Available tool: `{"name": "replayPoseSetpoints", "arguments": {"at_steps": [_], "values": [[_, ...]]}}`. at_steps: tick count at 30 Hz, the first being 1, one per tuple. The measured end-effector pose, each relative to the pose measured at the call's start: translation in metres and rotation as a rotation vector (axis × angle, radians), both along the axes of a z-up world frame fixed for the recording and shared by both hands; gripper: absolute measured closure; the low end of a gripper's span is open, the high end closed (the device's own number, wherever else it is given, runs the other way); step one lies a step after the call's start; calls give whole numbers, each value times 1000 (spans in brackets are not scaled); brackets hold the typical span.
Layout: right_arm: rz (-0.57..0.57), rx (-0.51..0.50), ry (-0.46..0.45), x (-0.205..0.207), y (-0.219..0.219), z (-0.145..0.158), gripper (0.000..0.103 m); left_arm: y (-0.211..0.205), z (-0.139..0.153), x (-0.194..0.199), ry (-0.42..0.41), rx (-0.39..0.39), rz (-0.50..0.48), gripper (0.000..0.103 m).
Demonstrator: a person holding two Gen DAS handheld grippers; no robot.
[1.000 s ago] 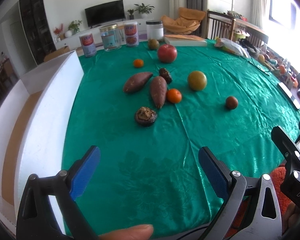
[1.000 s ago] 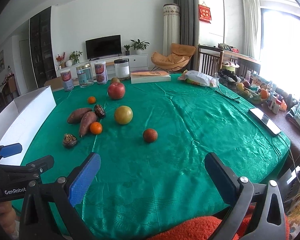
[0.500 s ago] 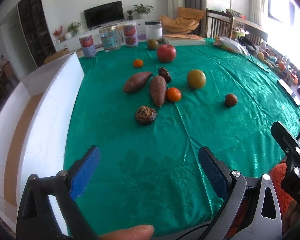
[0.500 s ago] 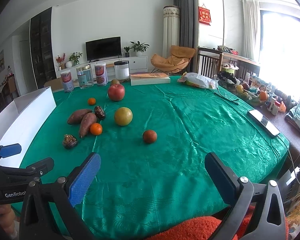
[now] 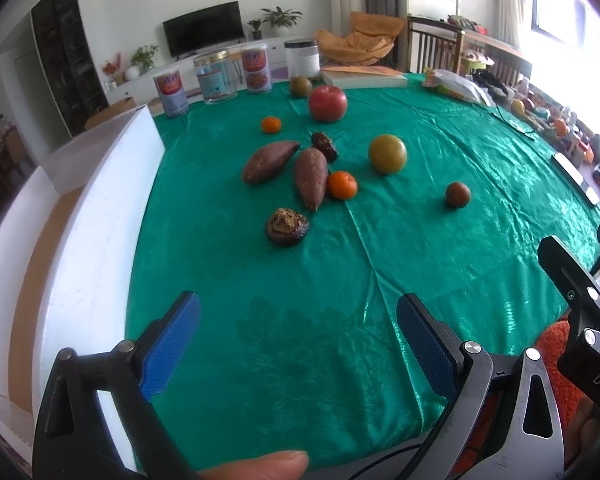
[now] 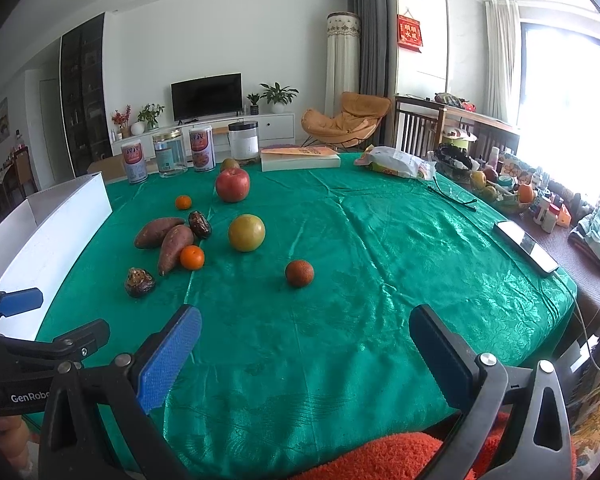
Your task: Organize fruits
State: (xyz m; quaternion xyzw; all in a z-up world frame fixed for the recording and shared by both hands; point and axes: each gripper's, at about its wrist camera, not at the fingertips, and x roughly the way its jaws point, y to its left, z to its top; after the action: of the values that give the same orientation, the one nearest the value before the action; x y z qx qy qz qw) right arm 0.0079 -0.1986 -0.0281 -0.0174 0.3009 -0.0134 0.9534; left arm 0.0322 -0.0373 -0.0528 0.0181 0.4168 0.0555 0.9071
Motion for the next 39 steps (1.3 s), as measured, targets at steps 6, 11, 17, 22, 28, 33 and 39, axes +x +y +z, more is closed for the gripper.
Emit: {"name": "replayPoseSetpoints", "arguments": {"at_steps": [6, 11, 17, 22, 28, 33, 39], "values": [[-1, 3, 15, 2, 0, -2, 0, 0, -2, 0, 3, 5, 2, 4], [-17, 1, 47, 7, -1, -6, 0, 3, -2, -1, -1, 6, 12, 4], [-23, -9, 72, 10, 0, -9, 0, 3, -6, 1, 15, 11, 16, 4], [-36, -23, 98, 13, 0, -13, 0, 1, -5, 0, 11, 19, 12, 4], [-44, -58, 141, 19, 3, -18, 0, 1, -5, -1, 14, 25, 19, 4], [-74, -119, 192, 27, 9, -25, 0, 2, -5, -1, 14, 32, 26, 4], [-114, -155, 253, 37, 6, -22, 0, 3, -1, -4, 13, 43, 34, 4]]}}
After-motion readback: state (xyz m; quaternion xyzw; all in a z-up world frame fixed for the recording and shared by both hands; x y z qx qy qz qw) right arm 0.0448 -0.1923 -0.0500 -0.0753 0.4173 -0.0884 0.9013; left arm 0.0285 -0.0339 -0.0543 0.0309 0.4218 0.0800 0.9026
